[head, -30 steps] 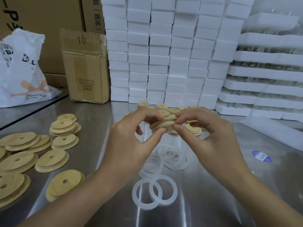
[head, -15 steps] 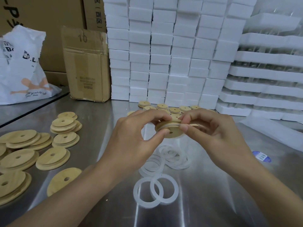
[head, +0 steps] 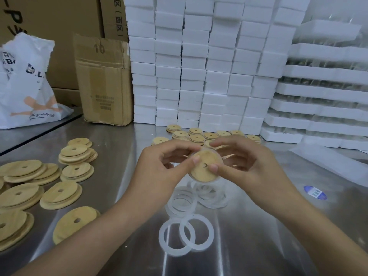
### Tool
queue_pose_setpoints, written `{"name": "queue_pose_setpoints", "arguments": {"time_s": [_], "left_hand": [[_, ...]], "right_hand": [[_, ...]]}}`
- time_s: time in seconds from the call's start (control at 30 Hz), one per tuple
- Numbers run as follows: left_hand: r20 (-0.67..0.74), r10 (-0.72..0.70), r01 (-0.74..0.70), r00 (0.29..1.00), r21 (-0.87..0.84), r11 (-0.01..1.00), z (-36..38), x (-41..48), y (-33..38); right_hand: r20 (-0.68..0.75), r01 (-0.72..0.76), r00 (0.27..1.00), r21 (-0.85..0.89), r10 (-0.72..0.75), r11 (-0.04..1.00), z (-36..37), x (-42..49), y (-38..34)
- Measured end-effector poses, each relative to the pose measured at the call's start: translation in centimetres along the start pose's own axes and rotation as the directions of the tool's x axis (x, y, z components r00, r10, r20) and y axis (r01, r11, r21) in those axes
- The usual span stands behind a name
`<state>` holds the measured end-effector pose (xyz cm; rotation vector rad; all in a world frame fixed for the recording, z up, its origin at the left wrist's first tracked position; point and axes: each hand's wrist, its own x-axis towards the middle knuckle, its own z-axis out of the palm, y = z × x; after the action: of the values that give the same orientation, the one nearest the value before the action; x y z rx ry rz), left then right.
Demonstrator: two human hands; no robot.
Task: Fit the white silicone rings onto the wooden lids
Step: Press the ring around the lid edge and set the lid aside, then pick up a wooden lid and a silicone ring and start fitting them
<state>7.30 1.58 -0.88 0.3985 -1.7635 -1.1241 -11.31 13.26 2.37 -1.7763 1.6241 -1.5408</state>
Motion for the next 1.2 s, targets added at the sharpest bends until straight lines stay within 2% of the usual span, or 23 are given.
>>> {"name": "queue_pose_setpoints", "arguments": {"time_s": [0.07,0.17,0.3,0.37,0.53,0.6,0.83,0.97,1.13,1.2], "left_hand": [[-0.021,-0.061,0.06,0.998,-0.02,0.998,0.1,0.1,-0.4],[-0.088,-0.127,0.134,0.988,0.074,0.988,-0.2,0.4,-0.7],[-0.1,-0.212,0.226,0.972,0.148,0.963,-0.5,0.8,-1.3],[-0.091,-0.231,0.244,0.969,0.166,0.955,-0.4,0.6,-1.6],[-0.065,-0.221,0.23,0.973,0.219,0.948,-0.6,0.5,-1.7],[-0.059,-0.21,0.218,0.976,0.239,0.946,-0.6,0.4,-1.6],[-0.017,-0.181,0.179,0.983,0.282,0.943,-0.4,0.3,-1.9],[-0.003,-0.17,0.163,0.985,0.292,0.942,-0.5,0.3,-2.0],[0.012,-0.168,0.154,0.986,0.333,0.93,-0.7,0.2,-1.8],[0.028,-0.159,0.135,0.987,0.389,0.911,-0.6,0.0,-1.6]], "right_hand": [[0.009,-0.037,0.999,0.007,0.037,0.999,-0.2,0.2,1.0],[-0.129,-0.183,0.975,-0.001,0.182,0.983,-1.4,0.7,3.6],[-0.271,-0.462,0.857,-0.026,0.438,0.887,-3.4,0.3,8.2],[-0.299,-0.519,0.822,-0.041,0.485,0.854,-3.9,0.2,9.4],[-0.319,-0.474,0.874,-0.387,0.368,0.791,-4.7,0.2,10.0],[-0.307,-0.449,0.89,-0.458,0.338,0.767,-4.7,0.1,10.0],[-0.145,-0.361,0.929,-0.571,0.342,0.738,-3.9,-0.2,9.5],[-0.142,-0.346,0.932,-0.62,0.332,0.704,-4.1,-0.2,9.2],[-0.153,-0.331,0.932,-0.731,0.329,0.596,-4.3,-0.2,8.5],[-0.166,-0.333,0.935,-0.715,0.313,0.614,-4.1,-0.1,8.4]]}}
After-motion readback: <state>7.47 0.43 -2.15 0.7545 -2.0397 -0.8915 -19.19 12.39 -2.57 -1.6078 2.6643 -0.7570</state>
